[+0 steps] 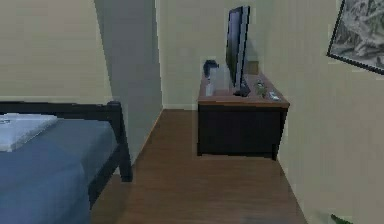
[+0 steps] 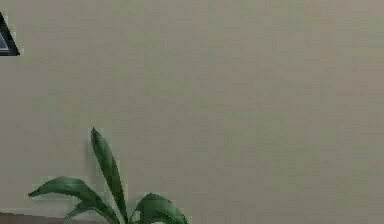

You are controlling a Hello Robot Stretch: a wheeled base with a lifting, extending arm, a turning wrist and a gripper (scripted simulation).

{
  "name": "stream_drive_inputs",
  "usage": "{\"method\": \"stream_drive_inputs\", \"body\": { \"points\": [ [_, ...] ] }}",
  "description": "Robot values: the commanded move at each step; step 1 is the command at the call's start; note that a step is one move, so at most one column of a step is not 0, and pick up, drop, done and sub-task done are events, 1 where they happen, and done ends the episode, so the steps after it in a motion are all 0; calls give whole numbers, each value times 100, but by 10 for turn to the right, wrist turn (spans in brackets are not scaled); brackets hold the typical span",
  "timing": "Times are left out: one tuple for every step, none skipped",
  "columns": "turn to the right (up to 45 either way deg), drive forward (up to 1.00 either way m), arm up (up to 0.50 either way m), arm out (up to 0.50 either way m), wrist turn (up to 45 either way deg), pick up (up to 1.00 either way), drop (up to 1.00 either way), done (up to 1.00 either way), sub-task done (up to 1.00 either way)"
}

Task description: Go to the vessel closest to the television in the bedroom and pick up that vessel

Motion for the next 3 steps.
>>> {"method": "stream_drive_inputs", "body": {
  "points": [
    [0,100,0,0,0,0,0,0,0],
    [330,0,0,0,0,0,0,0,0],
    [0,5,0,0,0,0,0,0,0]
  ]
}}
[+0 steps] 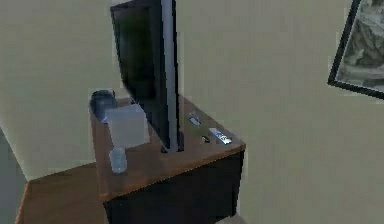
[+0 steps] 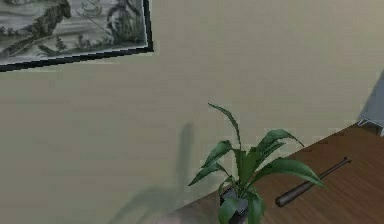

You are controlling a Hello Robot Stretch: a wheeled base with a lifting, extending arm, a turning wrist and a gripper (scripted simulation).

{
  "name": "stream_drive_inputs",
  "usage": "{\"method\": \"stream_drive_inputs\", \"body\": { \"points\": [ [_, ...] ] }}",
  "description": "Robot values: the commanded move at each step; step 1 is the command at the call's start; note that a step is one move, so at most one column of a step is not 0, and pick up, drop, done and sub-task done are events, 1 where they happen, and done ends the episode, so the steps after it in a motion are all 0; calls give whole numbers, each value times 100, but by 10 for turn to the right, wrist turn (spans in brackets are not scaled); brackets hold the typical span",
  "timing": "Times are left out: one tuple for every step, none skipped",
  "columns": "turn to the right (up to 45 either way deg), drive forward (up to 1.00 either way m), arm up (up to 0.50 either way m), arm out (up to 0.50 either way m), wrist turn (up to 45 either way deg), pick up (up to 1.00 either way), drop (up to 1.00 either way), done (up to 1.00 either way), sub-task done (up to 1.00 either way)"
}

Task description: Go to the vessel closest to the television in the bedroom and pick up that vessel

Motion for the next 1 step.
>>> {"method": "stream_drive_inputs", "body": {
  "points": [
    [-270,0,0,0,0,0,0,0,0]
  ]
}}
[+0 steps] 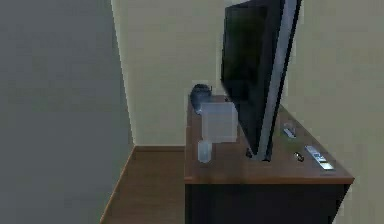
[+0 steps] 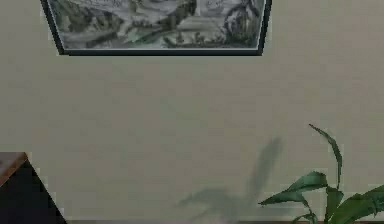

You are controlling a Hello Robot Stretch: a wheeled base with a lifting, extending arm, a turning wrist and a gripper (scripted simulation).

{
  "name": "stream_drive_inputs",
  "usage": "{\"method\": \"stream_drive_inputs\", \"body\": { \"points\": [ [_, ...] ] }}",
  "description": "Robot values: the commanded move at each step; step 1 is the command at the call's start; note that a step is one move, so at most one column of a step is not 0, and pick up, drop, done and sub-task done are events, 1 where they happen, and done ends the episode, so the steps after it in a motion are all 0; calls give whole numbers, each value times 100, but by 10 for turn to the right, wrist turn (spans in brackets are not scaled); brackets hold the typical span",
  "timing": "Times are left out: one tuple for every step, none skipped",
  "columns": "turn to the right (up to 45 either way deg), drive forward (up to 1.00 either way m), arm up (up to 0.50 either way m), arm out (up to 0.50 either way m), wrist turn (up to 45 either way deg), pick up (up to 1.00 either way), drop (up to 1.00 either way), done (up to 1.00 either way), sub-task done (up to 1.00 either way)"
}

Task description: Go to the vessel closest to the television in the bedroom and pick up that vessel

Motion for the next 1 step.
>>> {"method": "stream_drive_inputs", "body": {
  "points": [
    [0,55,0,0,0,0,0,0,0]
  ]
}}
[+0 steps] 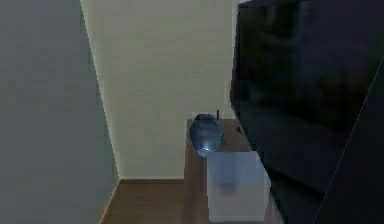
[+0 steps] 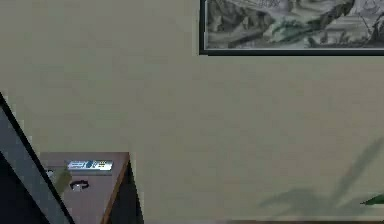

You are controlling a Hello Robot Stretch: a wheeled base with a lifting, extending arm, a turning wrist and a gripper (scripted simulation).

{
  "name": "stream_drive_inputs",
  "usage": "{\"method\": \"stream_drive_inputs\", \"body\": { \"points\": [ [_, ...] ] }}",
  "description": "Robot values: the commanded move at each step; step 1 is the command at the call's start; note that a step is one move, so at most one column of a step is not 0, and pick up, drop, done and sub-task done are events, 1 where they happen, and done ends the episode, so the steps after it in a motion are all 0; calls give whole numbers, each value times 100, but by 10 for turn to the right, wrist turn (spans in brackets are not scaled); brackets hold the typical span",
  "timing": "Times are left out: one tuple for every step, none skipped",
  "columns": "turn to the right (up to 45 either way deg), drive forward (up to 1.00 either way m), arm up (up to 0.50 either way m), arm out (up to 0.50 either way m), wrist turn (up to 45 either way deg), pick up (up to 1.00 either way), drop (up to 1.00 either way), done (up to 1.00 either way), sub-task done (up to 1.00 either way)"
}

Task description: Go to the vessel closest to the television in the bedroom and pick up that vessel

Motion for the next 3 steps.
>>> {"method": "stream_drive_inputs", "body": {
  "points": [
    [-450,0,0,0,0,0,0,0,0],
    [-360,0,0,0,0,0,0,0,0],
    [60,0,0,0,0,0,0,0,0]
  ]
}}
